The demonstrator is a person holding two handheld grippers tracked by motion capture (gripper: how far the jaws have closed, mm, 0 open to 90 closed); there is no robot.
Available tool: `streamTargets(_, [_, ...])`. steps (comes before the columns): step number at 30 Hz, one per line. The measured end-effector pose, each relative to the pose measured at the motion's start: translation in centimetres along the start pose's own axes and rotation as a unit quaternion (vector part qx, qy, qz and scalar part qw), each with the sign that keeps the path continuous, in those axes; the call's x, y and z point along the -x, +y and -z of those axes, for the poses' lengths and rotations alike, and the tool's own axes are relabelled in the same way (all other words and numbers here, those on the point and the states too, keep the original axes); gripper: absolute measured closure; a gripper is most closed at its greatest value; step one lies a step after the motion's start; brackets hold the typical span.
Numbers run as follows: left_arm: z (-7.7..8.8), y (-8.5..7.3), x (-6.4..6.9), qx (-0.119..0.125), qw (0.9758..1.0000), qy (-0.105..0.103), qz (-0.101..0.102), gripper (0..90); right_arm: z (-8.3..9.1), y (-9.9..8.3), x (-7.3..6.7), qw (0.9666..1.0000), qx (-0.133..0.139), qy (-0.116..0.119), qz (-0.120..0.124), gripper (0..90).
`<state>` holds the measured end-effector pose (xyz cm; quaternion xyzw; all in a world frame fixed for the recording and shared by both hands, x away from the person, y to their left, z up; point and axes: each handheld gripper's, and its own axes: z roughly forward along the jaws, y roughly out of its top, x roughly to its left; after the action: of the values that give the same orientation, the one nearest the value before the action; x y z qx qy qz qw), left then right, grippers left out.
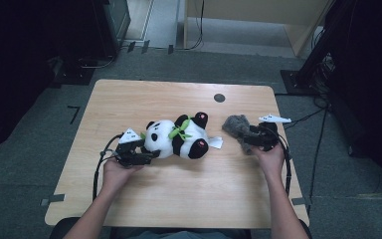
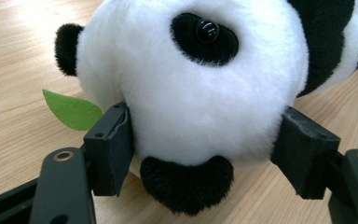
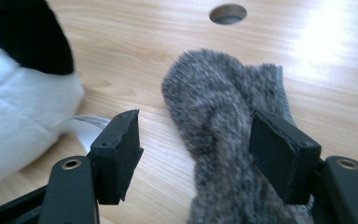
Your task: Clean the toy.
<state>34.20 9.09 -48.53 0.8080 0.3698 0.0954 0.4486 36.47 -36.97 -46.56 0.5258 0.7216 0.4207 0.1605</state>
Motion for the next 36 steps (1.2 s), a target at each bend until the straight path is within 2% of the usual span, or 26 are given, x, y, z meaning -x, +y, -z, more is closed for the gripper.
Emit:
streamTargets(4, [0.0, 0.0, 0.0, -0.001, 1.0, -0.001, 0.003, 25.7, 0.5, 0.1, -0.8, 0.9999, 0.003, 0.008, 0.01, 32.1])
streamTargets(10, [0.1, 0.0, -0.1, -0.001, 1.0, -0.005, 0.007, 23.7, 0.7, 0.1, -1.5, 0.9997, 0.003, 0.024, 0.003, 30.5])
streamTargets(11, [0.1, 0.0, -0.1, 0.0, 0.9999, -0.007, 0.008, 22.8, 0.8, 0.1, -2.1, 0.9995, 0.003, 0.031, 0.008, 29.8])
streamTargets(12, [0.1, 0.0, -0.1, 0.0, 0.9999, -0.007, 0.008, 22.3, 0.8, 0.1, -2.1, 0.9995, 0.003, 0.031, 0.008, 29.8])
streamTargets(13, [0.1, 0.1, -0.1, 0.0, 0.9999, -0.008, 0.01, 21.9, 1.0, 0.2, -2.9, 0.9991, 0.006, 0.039, 0.014, 29.2])
streamTargets(15, [0.1, 0.1, -0.1, 0.0, 0.9999, -0.009, 0.011, 21.6, 1.0, 0.2, -3.2, 0.999, 0.008, 0.041, 0.018, 29.1])
streamTargets(16, [0.1, 0.1, -0.2, 0.0, 0.9999, -0.01, 0.011, 21.5, 1.2, 0.3, -4.2, 0.9984, 0.009, 0.049, 0.027, 28.5])
streamTargets(20, [0.1, 0.1, -0.2, 0.0, 0.9999, -0.011, 0.012, 21.3, 1.4, 0.4, -5.3, 0.9974, 0.009, 0.06, 0.04, 28.4])
streamTargets(21, [0.1, 0.1, -0.2, -0.001, 0.9999, -0.011, 0.012, 21.3, 1.6, 0.5, -6.1, 0.9965, 0.012, 0.065, 0.051, 28.4])
streamTargets(23, [0.1, 0.1, -0.2, -0.001, 0.9999, -0.011, 0.011, 21.3, 1.7, 0.6, -6.4, 0.9962, 0.013, 0.068, 0.053, 28.4])
streamTargets(26, [0.1, 0.1, -0.2, -0.001, 0.9999, -0.01, 0.011, 21.4, 1.9, 0.8, -7.6, 0.9945, 0.022, 0.08, 0.064, 28.4])
streamTargets(27, [0.1, 0.1, -0.2, -0.001, 0.9999, -0.01, 0.011, 21.4, 2.0, 1.0, -8.4, 0.9931, 0.028, 0.089, 0.072, 28.4])
streamTargets(28, [0.1, 0.1, -0.2, -0.001, 0.9999, -0.01, 0.011, 21.4, 2.0, 1.0, -8.4, 0.9931, 0.028, 0.089, 0.072, 28.4])
streamTargets(32, [0.1, 0.1, -0.2, -0.001, 0.9999, -0.01, 0.012, 21.4, 2.0, 1.1, -10.2, 0.9895, 0.036, 0.11, 0.086, 28.3])
streamTargets(35, [0.1, 0.1, -0.2, -0.001, 0.9999, -0.01, 0.012, 21.4, 1.9, 1.1, -10.8, 0.9881, 0.037, 0.116, 0.094, 28.0])
streamTargets(36, [0.1, 0.1, -0.2, -0.001, 0.9999, -0.011, 0.013, 21.4, 1.9, 1.1, -11.5, 0.9861, 0.04, 0.126, 0.101, 27.3])
